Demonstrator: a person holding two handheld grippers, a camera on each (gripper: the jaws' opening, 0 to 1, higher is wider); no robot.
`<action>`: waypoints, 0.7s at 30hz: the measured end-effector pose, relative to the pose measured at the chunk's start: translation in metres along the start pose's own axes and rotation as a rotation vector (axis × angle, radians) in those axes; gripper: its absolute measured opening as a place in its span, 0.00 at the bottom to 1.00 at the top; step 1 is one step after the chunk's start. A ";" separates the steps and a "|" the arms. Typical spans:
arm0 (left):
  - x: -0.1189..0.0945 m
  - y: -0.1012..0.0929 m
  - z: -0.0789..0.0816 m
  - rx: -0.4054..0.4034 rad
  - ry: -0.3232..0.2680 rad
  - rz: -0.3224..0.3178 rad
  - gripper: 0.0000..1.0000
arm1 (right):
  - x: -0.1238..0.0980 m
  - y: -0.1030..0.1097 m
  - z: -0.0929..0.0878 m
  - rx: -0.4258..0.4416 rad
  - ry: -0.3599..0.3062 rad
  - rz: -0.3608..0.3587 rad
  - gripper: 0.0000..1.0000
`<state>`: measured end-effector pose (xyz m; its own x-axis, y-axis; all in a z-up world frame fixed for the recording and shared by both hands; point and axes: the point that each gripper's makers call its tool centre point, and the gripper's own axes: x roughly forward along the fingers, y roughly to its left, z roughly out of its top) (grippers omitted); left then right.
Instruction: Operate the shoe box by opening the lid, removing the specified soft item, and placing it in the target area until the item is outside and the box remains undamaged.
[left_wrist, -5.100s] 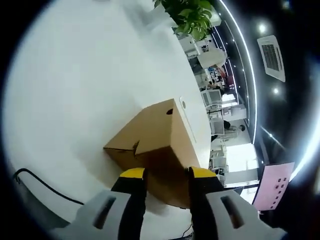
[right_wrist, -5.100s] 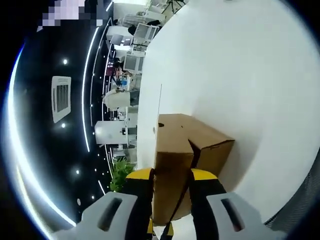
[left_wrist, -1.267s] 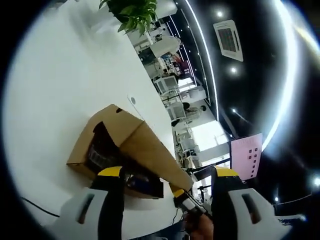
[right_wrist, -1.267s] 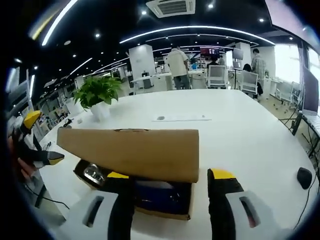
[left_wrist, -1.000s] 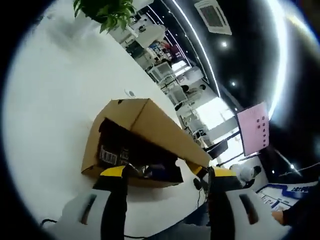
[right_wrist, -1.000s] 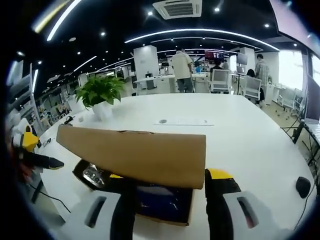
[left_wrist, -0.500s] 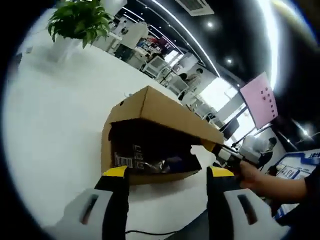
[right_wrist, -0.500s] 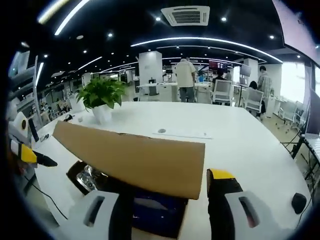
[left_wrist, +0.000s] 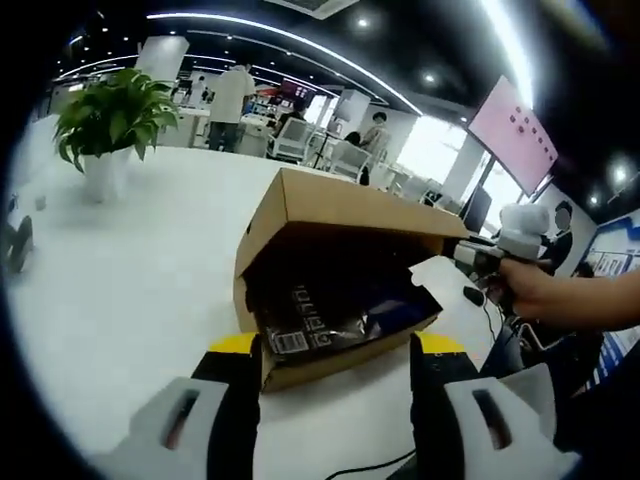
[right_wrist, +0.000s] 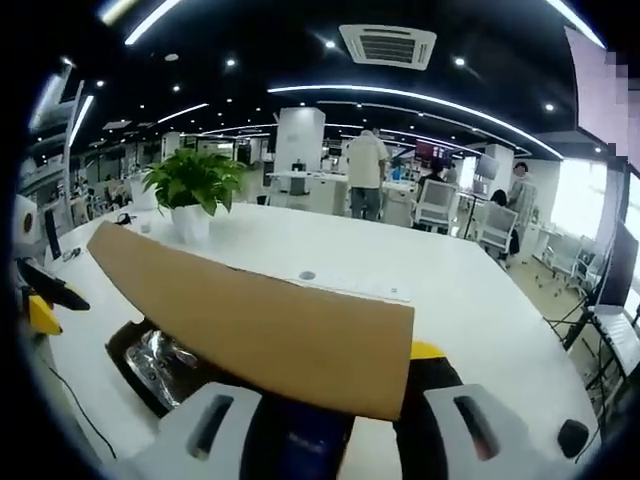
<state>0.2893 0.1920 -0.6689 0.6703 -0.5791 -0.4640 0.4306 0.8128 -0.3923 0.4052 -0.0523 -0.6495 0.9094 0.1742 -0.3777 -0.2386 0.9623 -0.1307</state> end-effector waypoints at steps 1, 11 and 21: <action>-0.001 0.001 0.001 -0.001 -0.005 0.002 0.59 | 0.001 -0.002 0.000 0.010 -0.001 -0.009 0.32; 0.001 -0.008 -0.004 0.070 0.013 -0.004 0.54 | -0.002 -0.022 0.005 0.113 -0.003 -0.115 0.08; 0.008 -0.003 0.006 0.178 0.056 -0.020 0.54 | -0.007 -0.031 0.028 0.170 -0.055 -0.133 0.00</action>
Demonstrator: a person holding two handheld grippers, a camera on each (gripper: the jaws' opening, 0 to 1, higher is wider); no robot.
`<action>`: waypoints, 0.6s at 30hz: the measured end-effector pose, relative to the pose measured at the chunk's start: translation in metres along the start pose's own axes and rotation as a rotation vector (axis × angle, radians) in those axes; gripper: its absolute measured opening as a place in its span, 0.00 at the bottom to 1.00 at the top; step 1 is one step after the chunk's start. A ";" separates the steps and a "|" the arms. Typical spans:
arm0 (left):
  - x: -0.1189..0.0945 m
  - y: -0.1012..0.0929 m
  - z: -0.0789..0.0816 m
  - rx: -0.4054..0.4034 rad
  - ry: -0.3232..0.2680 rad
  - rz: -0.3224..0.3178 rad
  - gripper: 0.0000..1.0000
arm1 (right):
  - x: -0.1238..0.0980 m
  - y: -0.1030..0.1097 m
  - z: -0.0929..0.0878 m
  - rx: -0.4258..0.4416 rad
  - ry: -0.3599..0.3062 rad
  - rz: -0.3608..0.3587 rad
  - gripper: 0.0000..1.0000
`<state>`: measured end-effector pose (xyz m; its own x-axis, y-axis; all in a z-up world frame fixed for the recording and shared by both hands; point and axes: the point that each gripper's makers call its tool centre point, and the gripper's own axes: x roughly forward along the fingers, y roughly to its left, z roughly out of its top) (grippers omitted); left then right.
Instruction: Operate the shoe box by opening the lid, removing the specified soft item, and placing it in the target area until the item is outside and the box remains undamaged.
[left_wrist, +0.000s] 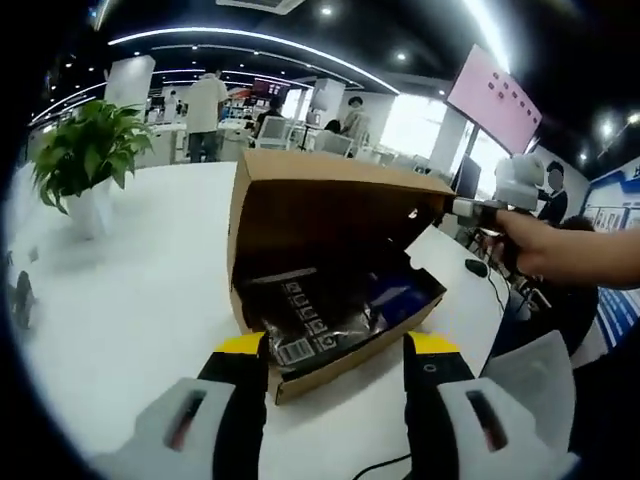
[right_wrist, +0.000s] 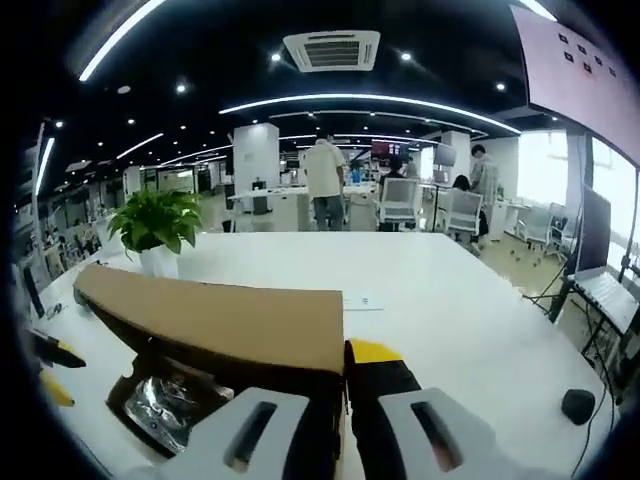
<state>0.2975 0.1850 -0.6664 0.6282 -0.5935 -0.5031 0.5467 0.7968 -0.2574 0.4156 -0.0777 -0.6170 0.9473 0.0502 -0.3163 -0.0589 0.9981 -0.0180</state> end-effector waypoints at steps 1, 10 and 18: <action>0.001 0.000 0.000 0.006 0.007 -0.006 0.53 | 0.001 0.001 0.001 -0.003 0.002 0.002 0.00; 0.013 0.003 -0.002 0.094 0.071 -0.052 0.52 | 0.006 0.000 0.003 -0.004 0.014 0.006 0.00; 0.018 0.003 -0.014 0.200 0.168 -0.093 0.51 | 0.005 0.000 0.002 -0.039 0.023 0.009 0.00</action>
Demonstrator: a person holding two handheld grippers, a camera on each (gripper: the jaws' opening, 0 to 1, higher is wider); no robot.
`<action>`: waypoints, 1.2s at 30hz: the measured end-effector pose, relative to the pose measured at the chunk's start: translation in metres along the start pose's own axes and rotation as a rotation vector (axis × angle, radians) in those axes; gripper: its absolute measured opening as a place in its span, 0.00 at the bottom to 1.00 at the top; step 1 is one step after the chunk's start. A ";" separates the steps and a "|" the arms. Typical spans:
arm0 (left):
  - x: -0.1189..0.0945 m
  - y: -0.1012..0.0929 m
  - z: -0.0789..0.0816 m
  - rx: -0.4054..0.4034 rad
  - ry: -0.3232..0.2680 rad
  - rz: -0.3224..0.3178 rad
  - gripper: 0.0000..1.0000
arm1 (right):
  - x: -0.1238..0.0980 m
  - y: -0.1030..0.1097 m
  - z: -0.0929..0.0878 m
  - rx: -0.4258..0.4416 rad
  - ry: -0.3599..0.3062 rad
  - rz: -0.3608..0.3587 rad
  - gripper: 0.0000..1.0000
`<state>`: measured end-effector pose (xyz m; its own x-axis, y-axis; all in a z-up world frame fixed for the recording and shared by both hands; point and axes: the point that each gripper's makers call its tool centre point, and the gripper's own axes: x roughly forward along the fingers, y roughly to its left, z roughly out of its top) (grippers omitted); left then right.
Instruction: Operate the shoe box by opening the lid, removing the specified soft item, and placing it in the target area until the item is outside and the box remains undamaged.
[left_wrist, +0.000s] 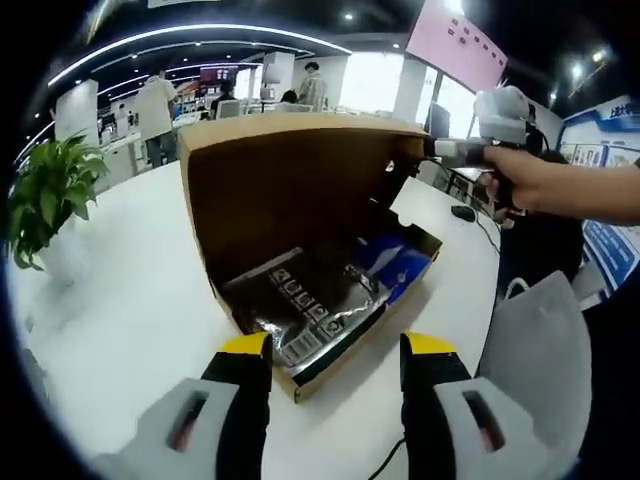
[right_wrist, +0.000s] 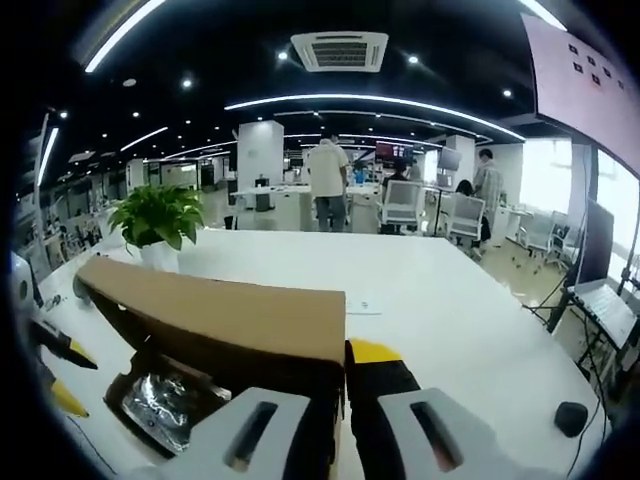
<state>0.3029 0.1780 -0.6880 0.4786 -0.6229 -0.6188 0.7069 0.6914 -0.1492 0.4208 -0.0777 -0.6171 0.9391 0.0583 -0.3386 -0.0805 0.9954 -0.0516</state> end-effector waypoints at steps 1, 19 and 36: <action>-0.001 -0.001 -0.001 0.048 0.013 -0.007 0.51 | 0.000 0.000 0.000 0.001 0.001 0.002 0.00; 0.022 0.007 -0.015 0.311 0.161 -0.053 0.33 | 0.001 0.001 0.000 -0.016 0.006 0.014 0.00; 0.040 0.003 -0.038 0.454 0.326 -0.126 0.20 | 0.001 0.003 -0.006 -0.020 0.038 0.024 0.00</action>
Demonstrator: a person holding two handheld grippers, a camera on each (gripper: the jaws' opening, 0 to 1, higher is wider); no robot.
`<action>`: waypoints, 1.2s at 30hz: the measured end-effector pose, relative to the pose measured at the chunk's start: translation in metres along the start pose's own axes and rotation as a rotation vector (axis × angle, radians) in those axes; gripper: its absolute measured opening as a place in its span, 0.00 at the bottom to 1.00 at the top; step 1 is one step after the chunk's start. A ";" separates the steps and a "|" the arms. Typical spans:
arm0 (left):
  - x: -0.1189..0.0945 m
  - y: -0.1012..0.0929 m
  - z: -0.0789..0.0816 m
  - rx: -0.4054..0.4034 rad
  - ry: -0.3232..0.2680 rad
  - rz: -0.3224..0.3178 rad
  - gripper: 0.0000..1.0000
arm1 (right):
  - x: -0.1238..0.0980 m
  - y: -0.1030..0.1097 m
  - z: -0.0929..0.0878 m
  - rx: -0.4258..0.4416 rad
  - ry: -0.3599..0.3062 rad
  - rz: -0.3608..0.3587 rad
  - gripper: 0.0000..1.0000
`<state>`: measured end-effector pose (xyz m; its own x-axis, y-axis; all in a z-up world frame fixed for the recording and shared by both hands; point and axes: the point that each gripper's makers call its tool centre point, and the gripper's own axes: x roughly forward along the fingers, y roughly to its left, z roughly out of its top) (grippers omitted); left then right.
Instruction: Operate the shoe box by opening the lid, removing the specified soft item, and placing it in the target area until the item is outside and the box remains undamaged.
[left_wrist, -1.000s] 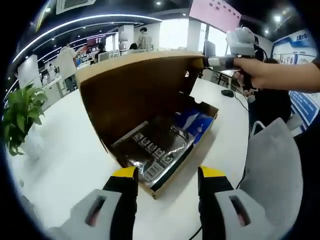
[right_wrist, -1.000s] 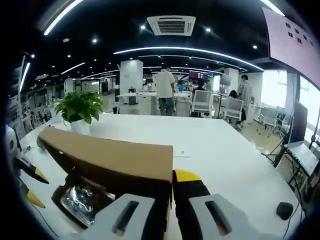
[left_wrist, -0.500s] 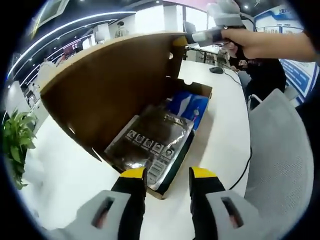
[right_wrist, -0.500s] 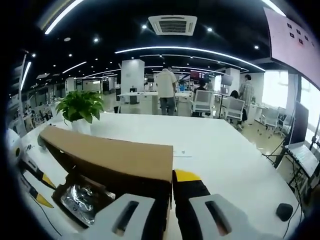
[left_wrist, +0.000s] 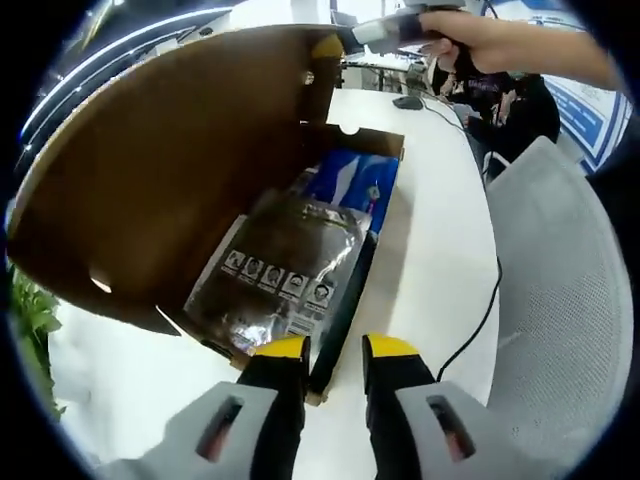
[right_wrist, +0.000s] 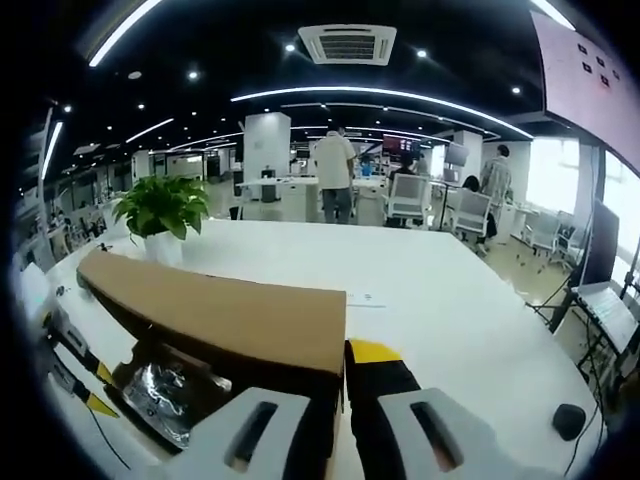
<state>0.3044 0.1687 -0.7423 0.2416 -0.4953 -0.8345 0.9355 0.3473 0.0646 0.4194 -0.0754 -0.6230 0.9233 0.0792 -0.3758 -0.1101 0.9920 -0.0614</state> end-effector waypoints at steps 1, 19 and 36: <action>0.002 -0.001 -0.001 0.005 0.002 -0.001 0.19 | 0.000 0.000 0.000 0.000 0.002 0.000 0.00; 0.024 -0.011 -0.019 0.103 0.109 -0.052 0.15 | -0.001 0.000 -0.001 -0.030 0.011 -0.005 0.00; 0.035 -0.007 -0.027 0.168 0.196 -0.052 0.07 | 0.000 -0.001 -0.003 -0.034 0.037 0.006 0.00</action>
<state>0.2989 0.1706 -0.7872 0.1529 -0.3399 -0.9279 0.9791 0.1798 0.0954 0.4179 -0.0768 -0.6260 0.9086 0.0807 -0.4097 -0.1284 0.9876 -0.0903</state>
